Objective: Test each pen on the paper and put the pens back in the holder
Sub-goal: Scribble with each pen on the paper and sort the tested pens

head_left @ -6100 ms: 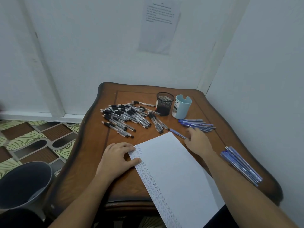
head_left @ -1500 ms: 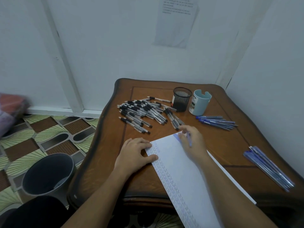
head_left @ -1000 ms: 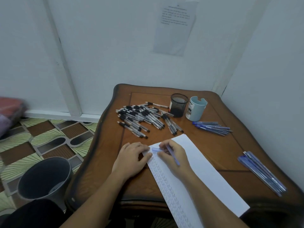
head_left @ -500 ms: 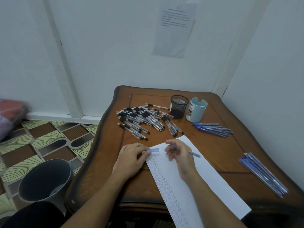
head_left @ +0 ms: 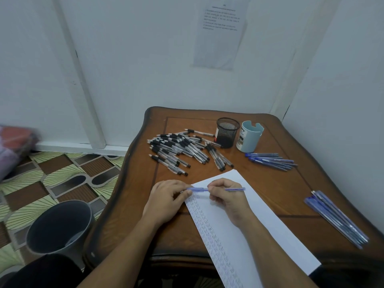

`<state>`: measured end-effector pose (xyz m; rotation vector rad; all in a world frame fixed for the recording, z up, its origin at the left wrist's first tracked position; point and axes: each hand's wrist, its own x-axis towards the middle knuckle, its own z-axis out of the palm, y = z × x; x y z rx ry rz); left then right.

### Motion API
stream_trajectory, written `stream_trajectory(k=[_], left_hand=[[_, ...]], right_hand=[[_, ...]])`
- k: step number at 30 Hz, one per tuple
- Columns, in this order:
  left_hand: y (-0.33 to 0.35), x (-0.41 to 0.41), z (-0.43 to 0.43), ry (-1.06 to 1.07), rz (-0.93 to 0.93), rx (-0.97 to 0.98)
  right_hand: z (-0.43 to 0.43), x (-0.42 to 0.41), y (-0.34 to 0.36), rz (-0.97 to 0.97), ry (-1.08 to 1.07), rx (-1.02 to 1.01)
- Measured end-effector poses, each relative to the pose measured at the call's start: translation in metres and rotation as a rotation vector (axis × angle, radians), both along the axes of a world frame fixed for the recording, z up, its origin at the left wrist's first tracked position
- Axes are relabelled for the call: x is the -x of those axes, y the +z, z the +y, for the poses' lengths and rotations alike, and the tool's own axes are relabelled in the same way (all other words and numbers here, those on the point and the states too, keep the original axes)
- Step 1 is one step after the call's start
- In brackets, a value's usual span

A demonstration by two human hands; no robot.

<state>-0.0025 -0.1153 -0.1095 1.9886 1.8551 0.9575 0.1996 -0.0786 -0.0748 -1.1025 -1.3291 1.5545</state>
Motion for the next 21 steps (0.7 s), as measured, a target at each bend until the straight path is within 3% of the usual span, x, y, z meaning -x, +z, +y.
stream_trajectory(k=[5,15,21], left_hand=[[-0.0008,0.0004,0.0008,-0.005,0.005,0.006],[-0.0046,0.0032,0.0021,0.005,0.007,0.056],[-0.0019,-0.0022,-0.0007,0.020,0.104,0.050]], right_hand=[[0.0036,-0.0007,0.0039,0.094,-0.001,0.052],[0.0029,0.0043,-0.0033,-0.036,0.058,-0.023],[0.0085,0.0085,0.0028,0.001,-0.242,0.098]])
